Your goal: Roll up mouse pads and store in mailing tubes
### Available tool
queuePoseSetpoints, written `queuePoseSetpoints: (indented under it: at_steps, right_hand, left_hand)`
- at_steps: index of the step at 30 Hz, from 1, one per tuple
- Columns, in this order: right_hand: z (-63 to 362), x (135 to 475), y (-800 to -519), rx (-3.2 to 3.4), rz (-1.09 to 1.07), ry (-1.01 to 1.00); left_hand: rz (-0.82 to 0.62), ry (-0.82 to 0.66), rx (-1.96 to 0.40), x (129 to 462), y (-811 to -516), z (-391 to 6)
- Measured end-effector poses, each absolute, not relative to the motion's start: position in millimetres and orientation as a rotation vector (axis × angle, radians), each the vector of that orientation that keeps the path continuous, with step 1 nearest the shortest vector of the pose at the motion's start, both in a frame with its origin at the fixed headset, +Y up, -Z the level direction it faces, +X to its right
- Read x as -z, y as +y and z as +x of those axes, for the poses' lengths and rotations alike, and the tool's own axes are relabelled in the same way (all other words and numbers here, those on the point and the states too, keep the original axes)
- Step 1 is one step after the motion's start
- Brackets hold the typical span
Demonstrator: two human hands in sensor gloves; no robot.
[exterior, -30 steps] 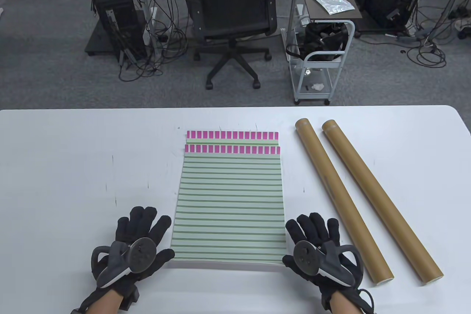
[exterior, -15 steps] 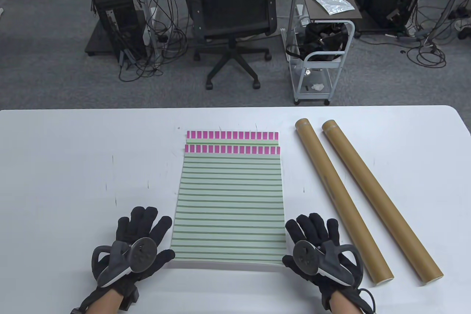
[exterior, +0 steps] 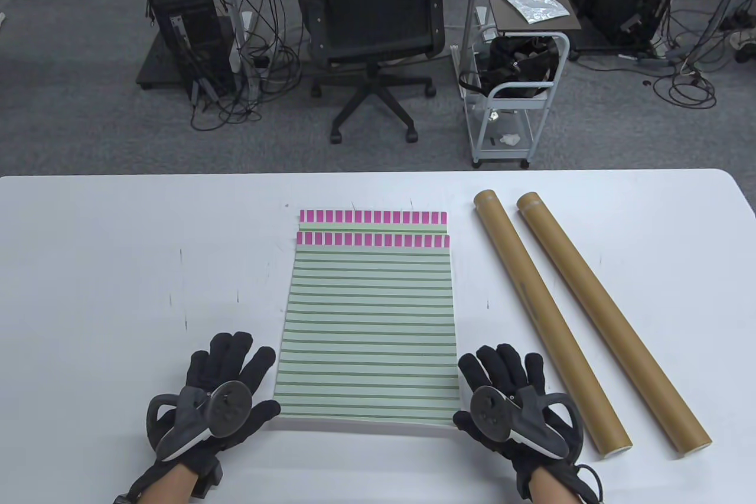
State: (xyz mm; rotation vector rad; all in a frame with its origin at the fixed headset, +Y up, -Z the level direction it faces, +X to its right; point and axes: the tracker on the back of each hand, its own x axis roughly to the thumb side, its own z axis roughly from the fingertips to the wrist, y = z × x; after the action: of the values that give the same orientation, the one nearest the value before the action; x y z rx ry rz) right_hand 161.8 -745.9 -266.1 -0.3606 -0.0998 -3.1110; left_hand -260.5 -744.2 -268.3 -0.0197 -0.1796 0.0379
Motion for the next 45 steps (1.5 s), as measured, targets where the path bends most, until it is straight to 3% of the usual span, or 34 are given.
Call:
queuePoseSetpoints:
  at_steps: [6, 8, 13, 16, 19, 27, 30, 34, 40, 45]
  right_hand:
    - [169, 268, -734, 3.136, -0.284, -0.044]
    - [181, 275, -727, 3.150, -0.106, -0.004]
    - [239, 295, -721, 3.055, 0.445, -0.183]
    - [257, 301, -724, 2.945, 0.605, -0.233]
    - [272, 311, -735, 2.884, 0.759, -0.465]
    - [282, 335, -759, 2.887, 0.868, -0.551]
    - [280, 341, -764, 2.855, 0.906, -0.461]
    - [280, 342, -764, 2.859, 0.887, -0.330]
    - [283, 336, -759, 2.931, 0.961, -0.438]
    - [280, 324, -742, 2.966, 0.896, -0.365]
  left_hand:
    - [-0.015, -0.169, -0.042, 269, -743, -262]
    - [-0.011, -0.165, -0.015, 269, -744, -261]
    - [0.004, -0.153, 0.039, 271, -743, -265]
    - [0.002, -0.141, 0.013, 273, -741, -268]
    - [0.002, -0.134, -0.005, 274, -741, -270]
    - [-0.016, -0.115, -0.022, 276, -740, -271]
    - [-0.006, -0.112, -0.021, 277, -738, -270]
    - [-0.006, -0.109, -0.002, 277, -739, -275]
    - [0.015, -0.102, -0.049, 273, -736, -280]
    - [0.030, -0.098, -0.058, 274, -734, -281]
